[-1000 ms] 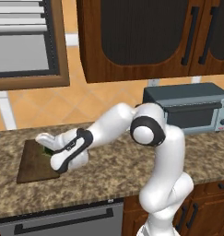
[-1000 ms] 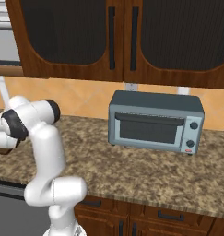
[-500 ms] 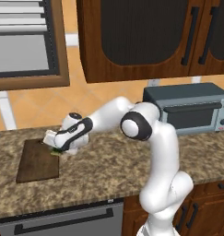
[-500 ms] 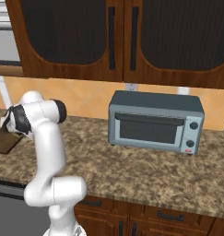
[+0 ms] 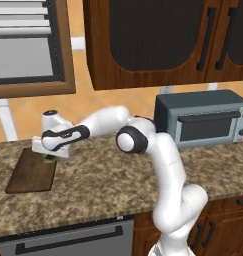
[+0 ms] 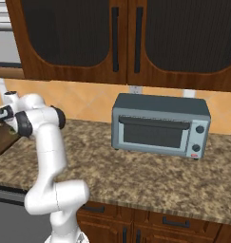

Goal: Pick up the sponge from the counter and clean the cutting board by briefly scrubbing or pressing down on the cutting board. Once finished, release the sponge.

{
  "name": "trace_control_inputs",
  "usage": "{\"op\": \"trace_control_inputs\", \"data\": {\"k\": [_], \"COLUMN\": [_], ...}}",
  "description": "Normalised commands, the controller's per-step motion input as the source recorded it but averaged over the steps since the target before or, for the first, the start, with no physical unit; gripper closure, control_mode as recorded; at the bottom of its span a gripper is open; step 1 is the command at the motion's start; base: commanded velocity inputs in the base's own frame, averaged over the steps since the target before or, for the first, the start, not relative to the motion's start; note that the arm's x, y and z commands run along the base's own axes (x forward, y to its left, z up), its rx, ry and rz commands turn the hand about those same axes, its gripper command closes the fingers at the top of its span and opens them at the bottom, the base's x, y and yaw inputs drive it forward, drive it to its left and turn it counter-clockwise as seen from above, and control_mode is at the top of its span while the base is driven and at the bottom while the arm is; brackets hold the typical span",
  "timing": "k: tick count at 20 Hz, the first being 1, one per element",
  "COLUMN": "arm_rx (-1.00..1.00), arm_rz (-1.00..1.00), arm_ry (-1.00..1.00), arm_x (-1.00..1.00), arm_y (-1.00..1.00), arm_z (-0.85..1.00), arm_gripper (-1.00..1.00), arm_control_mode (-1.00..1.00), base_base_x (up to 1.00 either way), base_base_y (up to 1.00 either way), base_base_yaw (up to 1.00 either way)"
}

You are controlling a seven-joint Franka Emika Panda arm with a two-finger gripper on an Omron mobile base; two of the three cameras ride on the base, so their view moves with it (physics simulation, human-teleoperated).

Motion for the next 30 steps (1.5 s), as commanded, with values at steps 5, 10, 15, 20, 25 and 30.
{"op": "trace_control_inputs", "data": {"k": [5,10,15,20,25,30], "arm_rx": [-0.24,-0.12,0.00,-0.14,-0.14,0.00], "arm_rz": [0.08,0.05,-0.12,-0.04,0.13,0.00], "arm_ry": [-0.01,-0.09,-0.18,0.20,0.06,-0.03], "arm_x": [-1.00,-0.80,0.35,0.68,-0.40,0.01], "arm_y": [-1.00,-0.74,0.85,0.97,-0.11,0.97], "arm_z": [-0.87,-0.48,1.00,0.18,-0.93,0.07], "arm_gripper": [1.00,1.00,1.00,1.00,1.00,1.00], "arm_control_mode": [-1.00,-1.00,-1.00,-1.00,-1.00,-1.00], "base_base_x": [0.00,0.00,0.00,0.00,0.00,0.00], "base_base_y": [0.00,0.00,0.00,0.00,0.00,0.00], "base_base_yaw": [0.00,0.00,0.00,0.00,0.00,0.00]}}
